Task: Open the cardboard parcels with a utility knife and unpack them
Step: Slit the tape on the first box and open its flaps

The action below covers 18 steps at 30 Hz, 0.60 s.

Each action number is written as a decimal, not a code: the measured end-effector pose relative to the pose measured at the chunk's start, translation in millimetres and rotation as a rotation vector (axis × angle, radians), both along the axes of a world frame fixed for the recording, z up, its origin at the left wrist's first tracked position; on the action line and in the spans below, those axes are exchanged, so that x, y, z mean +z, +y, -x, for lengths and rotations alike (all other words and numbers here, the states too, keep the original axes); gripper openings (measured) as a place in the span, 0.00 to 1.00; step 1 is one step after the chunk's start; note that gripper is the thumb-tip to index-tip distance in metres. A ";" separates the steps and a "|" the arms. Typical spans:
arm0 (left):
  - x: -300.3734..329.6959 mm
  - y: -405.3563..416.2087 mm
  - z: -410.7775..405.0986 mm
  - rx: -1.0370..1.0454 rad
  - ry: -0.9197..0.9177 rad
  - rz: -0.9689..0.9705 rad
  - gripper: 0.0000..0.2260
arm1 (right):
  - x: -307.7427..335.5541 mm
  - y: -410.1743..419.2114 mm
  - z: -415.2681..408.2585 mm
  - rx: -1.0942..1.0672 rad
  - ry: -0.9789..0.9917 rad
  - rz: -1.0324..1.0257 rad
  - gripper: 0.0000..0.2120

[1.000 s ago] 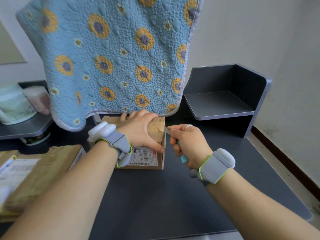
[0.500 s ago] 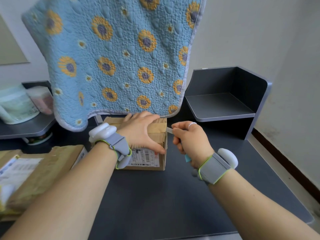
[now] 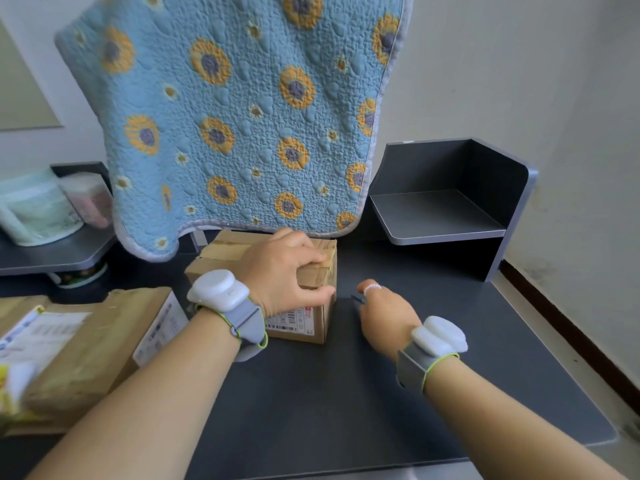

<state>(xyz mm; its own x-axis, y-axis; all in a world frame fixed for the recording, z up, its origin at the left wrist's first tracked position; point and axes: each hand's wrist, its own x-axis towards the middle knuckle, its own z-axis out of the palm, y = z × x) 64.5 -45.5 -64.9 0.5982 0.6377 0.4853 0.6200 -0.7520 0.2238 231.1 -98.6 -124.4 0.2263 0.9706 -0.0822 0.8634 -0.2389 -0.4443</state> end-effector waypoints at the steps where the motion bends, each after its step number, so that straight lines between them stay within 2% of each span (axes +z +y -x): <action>1: -1.3 -2.9 -0.8 0.002 -0.017 -0.034 0.24 | -1.1 -0.5 1.0 0.025 -0.039 0.037 0.15; 4: -4.8 -5.4 1.2 -0.042 -0.107 -0.050 0.20 | 5.1 1.2 1.1 0.015 -0.071 0.041 0.14; 8: -5.0 -2.9 3.2 -0.138 -0.256 0.065 0.15 | 31.3 8.0 6.8 -0.100 0.214 -0.418 0.14; 9: -4.2 -2.1 2.2 -0.155 -0.283 0.089 0.15 | 39.1 10.5 11.5 -0.088 0.289 -0.470 0.14; 11: -3.4 -0.2 -1.9 -0.181 -0.309 0.106 0.16 | 50.5 15.1 20.8 -0.024 0.413 -0.428 0.14; 15: -6.6 2.7 -7.0 -0.180 -0.333 0.102 0.18 | 52.4 24.1 28.8 0.039 0.555 -0.187 0.16; 18: -7.4 4.0 -10.4 -0.157 -0.322 0.096 0.19 | 50.1 26.9 27.4 0.014 0.593 -0.193 0.14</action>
